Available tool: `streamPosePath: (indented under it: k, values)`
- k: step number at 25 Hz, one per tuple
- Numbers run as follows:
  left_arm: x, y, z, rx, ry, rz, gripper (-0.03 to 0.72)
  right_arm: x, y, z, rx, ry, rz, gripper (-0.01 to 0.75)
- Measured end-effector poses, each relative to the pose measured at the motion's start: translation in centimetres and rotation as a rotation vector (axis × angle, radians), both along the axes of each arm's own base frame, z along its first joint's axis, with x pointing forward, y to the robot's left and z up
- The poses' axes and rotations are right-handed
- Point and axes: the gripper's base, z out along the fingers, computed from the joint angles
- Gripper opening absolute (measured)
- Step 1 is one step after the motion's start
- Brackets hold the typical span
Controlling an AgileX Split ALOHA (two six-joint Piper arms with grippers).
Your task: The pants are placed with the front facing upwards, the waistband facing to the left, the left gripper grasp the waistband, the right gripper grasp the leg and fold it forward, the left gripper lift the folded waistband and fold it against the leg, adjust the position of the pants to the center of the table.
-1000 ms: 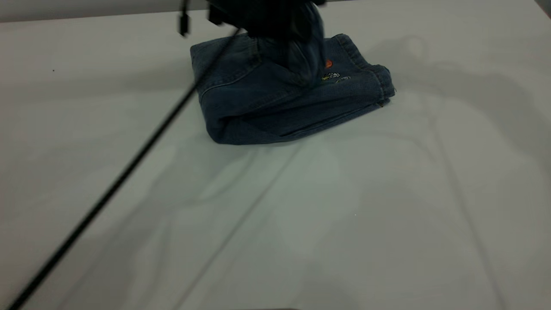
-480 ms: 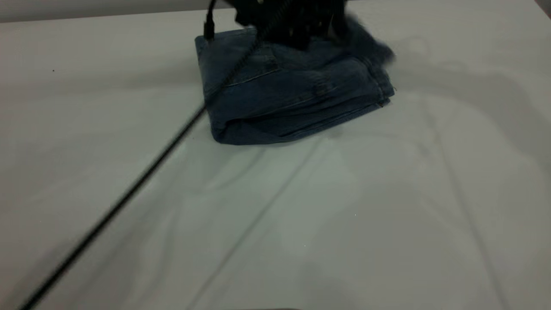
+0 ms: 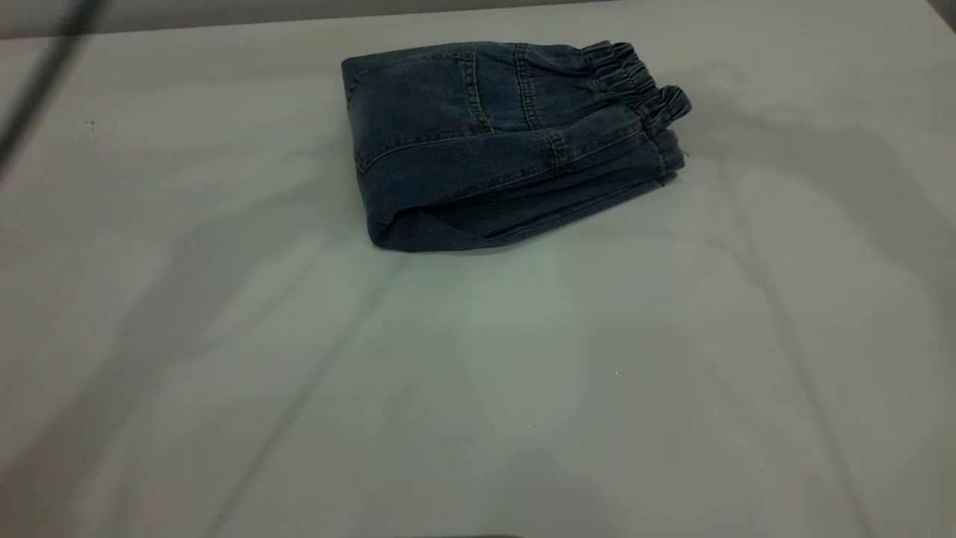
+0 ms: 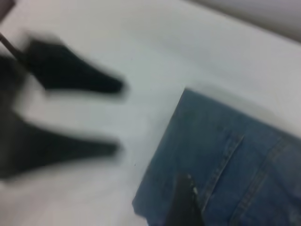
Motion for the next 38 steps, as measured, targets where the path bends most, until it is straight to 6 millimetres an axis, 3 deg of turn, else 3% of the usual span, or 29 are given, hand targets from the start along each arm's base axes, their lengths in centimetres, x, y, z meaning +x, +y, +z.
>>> streamPosePath:
  k: [3, 7, 13, 16, 20, 26, 33, 38]
  values:
    - [-0.7, 2.1, 2.9, -0.028, -0.037, 0.036, 0.572, -0.2, 3.4, -3.0, -0.158, 0.036, 0.023, 0.488]
    - [-2.3, 2.7, 6.1, -0.05, -0.096, 0.031, 0.571, -0.9, 8.3, -7.5, -0.385, 0.072, -0.037, 0.488]
    - [-3.7, 2.6, 7.6, -0.064, -0.099, -0.013, 0.571, -2.3, 13.9, -14.8, -0.583, 0.079, -0.014, 0.488]
    - [-4.0, 2.4, 7.5, -0.063, -0.069, -0.048, 0.571, -2.3, 14.8, -18.8, -0.648, 0.09, -0.022, 0.488]
    - [-4.4, 2.2, 7.3, -0.062, -0.035, -0.089, 0.571, -1.8, 14.0, -22.6, -0.733, 0.117, -0.081, 0.488]
    - [-4.6, 2.1, 7.1, -0.058, -0.015, -0.114, 0.571, -2.4, 13.9, -23.7, -0.725, 0.226, -0.119, 0.488]
    - [-4.9, 2.0, 7.0, -0.056, 0.006, -0.14, 0.571, -4.4, 15.7, -23.8, -0.484, 0.551, -0.194, 0.488]
    - [-5.0, 1.9, 6.9, -0.055, 0.021, -0.158, 0.571, -4.8, 16.1, -23.7, -0.441, 0.604, -0.201, 0.488]
